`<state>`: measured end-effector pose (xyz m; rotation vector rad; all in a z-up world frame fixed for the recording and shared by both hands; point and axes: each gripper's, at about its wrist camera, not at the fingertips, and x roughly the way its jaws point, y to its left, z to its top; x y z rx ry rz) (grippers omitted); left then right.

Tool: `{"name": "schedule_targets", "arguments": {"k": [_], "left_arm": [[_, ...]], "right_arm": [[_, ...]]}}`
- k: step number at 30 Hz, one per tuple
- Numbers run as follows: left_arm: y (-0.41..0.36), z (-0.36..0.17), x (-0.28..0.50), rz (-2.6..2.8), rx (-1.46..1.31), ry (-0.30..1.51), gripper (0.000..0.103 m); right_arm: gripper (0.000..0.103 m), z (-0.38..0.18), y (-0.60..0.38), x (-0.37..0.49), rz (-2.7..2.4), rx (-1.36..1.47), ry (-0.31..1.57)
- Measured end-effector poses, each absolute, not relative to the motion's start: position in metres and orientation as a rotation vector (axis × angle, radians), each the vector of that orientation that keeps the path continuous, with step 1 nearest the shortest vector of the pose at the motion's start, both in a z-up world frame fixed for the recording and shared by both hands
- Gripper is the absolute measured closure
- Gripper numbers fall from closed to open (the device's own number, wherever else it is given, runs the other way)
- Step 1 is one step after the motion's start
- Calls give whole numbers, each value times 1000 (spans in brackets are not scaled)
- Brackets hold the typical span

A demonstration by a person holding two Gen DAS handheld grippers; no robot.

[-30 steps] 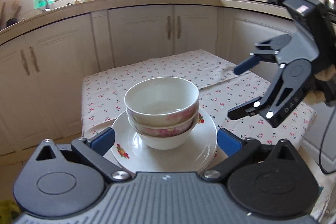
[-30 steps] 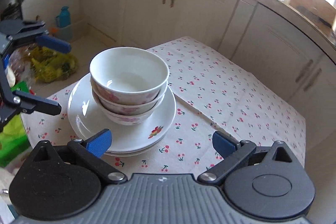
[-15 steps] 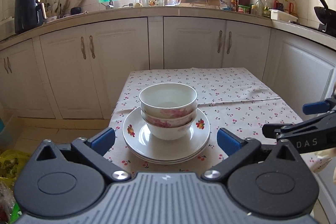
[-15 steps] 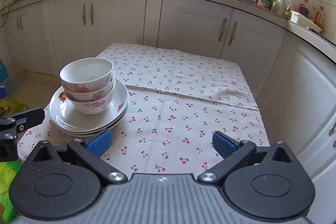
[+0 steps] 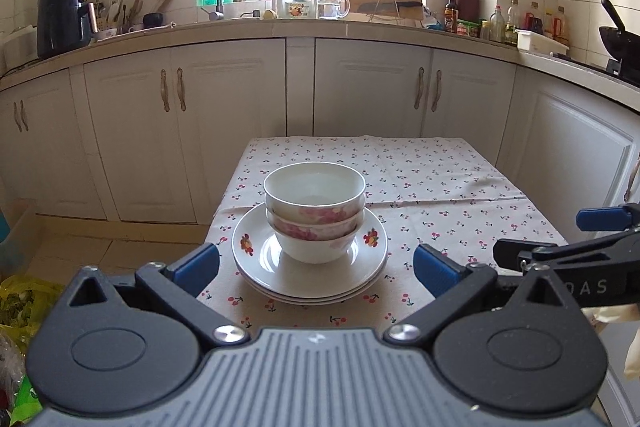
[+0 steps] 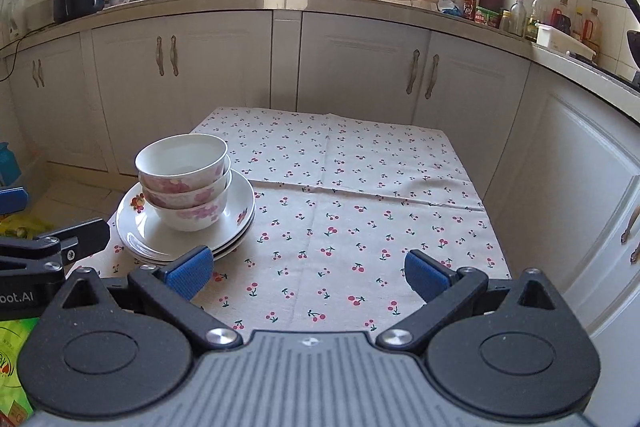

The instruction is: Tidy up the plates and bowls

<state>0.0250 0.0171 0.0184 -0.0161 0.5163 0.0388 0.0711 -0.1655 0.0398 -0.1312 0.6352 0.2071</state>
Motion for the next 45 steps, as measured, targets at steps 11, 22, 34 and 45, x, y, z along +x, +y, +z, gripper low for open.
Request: {"name": "schedule_targets", "arguments": {"k": [11, 22, 34, 45], "left_arm": [[20, 18, 23, 34, -46, 529, 1], [20, 19, 24, 29, -58, 529, 1], [19, 18, 25, 26, -65, 530, 1], [19, 19, 23, 28, -64, 526, 1]], "right_arm": [[0, 42, -163, 67, 202, -133, 620], [0, 45, -163, 65, 188, -136, 606], [0, 45, -164, 64, 174, -142, 594], [0, 46, -164, 62, 166, -144, 585]]}}
